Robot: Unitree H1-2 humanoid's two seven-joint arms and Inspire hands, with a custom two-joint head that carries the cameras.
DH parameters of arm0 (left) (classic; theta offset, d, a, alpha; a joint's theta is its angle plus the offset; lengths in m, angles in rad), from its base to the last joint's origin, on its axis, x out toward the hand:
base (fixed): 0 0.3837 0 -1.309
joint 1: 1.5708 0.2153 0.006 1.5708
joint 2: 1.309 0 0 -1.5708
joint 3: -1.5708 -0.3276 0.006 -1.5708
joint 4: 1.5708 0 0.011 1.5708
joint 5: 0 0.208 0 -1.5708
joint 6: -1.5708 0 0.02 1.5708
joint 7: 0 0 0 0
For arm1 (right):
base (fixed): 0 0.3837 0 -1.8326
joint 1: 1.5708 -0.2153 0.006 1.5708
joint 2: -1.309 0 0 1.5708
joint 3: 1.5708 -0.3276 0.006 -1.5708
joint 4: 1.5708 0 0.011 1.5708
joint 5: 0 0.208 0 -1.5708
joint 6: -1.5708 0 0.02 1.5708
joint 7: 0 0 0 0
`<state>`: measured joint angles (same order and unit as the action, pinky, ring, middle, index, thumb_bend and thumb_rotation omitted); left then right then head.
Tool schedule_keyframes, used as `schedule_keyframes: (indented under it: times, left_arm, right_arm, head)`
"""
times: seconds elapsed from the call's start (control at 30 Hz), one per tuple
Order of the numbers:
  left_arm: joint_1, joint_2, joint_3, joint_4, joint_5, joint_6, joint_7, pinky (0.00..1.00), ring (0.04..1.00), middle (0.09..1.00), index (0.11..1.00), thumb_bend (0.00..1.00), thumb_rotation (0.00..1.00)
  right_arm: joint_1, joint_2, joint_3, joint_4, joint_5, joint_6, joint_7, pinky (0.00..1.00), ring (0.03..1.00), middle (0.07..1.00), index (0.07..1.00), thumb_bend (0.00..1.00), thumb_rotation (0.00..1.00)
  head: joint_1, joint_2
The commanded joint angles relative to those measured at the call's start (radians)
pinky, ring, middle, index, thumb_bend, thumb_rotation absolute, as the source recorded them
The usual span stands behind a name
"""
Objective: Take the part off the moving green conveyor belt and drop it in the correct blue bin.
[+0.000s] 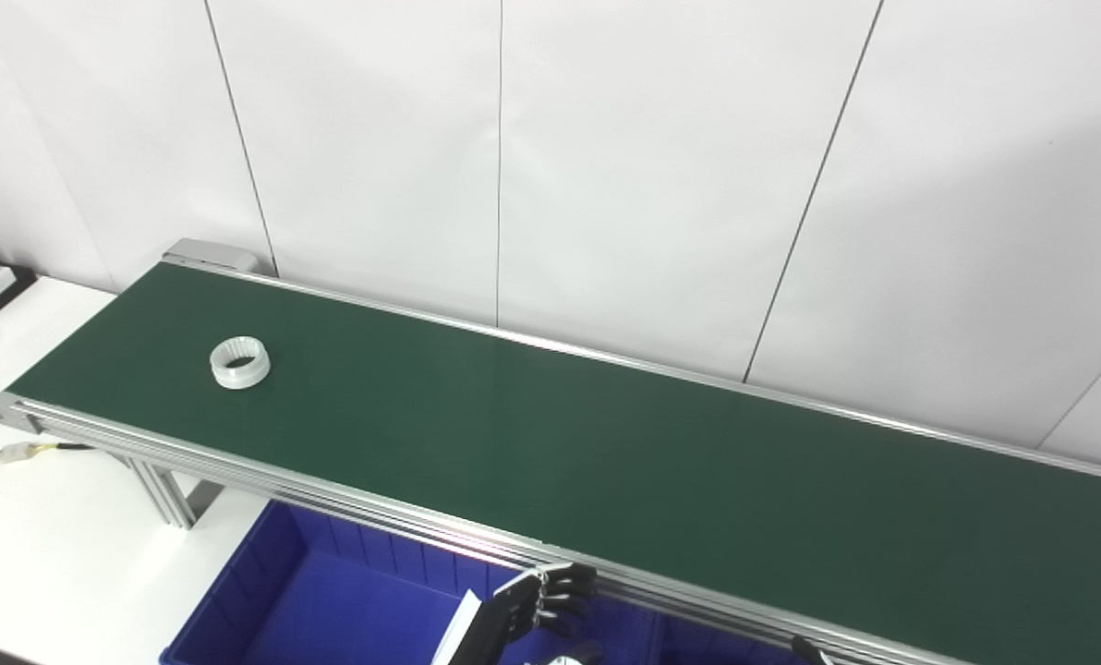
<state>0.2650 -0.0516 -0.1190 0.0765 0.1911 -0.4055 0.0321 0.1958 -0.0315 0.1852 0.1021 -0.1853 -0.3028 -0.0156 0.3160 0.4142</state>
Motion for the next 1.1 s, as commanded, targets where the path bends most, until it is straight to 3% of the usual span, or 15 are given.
schedule_keyframes:
  times: [0.0, 0.13, 0.27, 0.4, 0.47, 0.57, 0.7, 1.07]
  left_arm:
    - [-0.023, 0.01, 0.012, -0.075, 0.013, -0.011, 0.017, 0.58, 0.676, 0.726, 0.751, 0.78, 0.5]
    - [-0.05, 0.037, 0.037, -0.192, 0.026, 0.066, -0.006, 0.57, 0.668, 0.722, 0.736, 0.78, 0.4]
    - [-0.146, 0.103, 0.074, -0.348, 0.058, 0.211, -0.039, 0.56, 0.655, 0.71, 0.723, 0.81, 0.39]
    - [-0.248, 0.151, 0.086, -0.424, 0.107, 0.336, -0.077, 0.59, 0.689, 0.742, 0.736, 0.77, 0.42]
    - [-0.296, 0.168, 0.079, -0.426, 0.118, 0.403, -0.1, 0.61, 0.704, 0.754, 0.747, 0.73, 0.4]
    - [-0.362, 0.193, 0.077, -0.377, 0.12, 0.45, -0.117, 0.61, 0.712, 0.761, 0.748, 0.7, 0.39]
    - [-0.431, 0.237, 0.067, -0.32, 0.167, 0.48, -0.138, 0.61, 0.712, 0.757, 0.748, 0.69, 0.44]
    - [-0.609, 0.359, 0.021, -0.176, 0.284, 0.574, -0.198, 0.61, 0.712, 0.78, 0.774, 0.75, 0.39]
  right_arm:
    - [-0.017, 0.011, -0.002, -0.01, 0.006, -0.06, -0.005, 0.63, 0.716, 0.764, 0.866, 0.3, 0.77]
    - [-0.027, 0.011, -0.003, 0.003, 0.005, -0.063, -0.005, 0.63, 0.72, 0.765, 0.865, 0.31, 0.77]
    - [-0.043, 0.01, -0.003, 0.026, 0.009, -0.069, -0.003, 0.64, 0.729, 0.771, 0.87, 0.31, 0.77]
    - [-0.056, 0.014, -0.005, 0.045, 0.012, -0.076, -0.007, 0.63, 0.714, 0.764, 0.862, 0.31, 0.76]
    - [-0.06, 0.016, -0.006, 0.053, 0.012, -0.077, -0.008, 0.63, 0.715, 0.766, 0.863, 0.32, 0.76]
    - [-0.067, 0.017, -0.005, 0.068, 0.008, -0.095, -0.01, 0.63, 0.715, 0.765, 0.863, 0.31, 0.76]
    - [-0.074, 0.02, -0.01, 0.079, 0.011, -0.099, -0.012, 0.63, 0.722, 0.77, 0.865, 0.32, 0.77]
    - [-0.088, 0.023, -0.016, 0.094, 0.013, -0.101, -0.009, 0.63, 0.722, 0.772, 0.873, 0.3, 0.78]
  head:
    - [0.001, 0.001]
    - [0.003, 0.002]
    - [0.011, -0.004]
    - [0.014, -0.01]
    - [0.014, -0.011]
    - [0.014, -0.012]
    - [0.017, -0.014]
    - [0.016, -0.015]
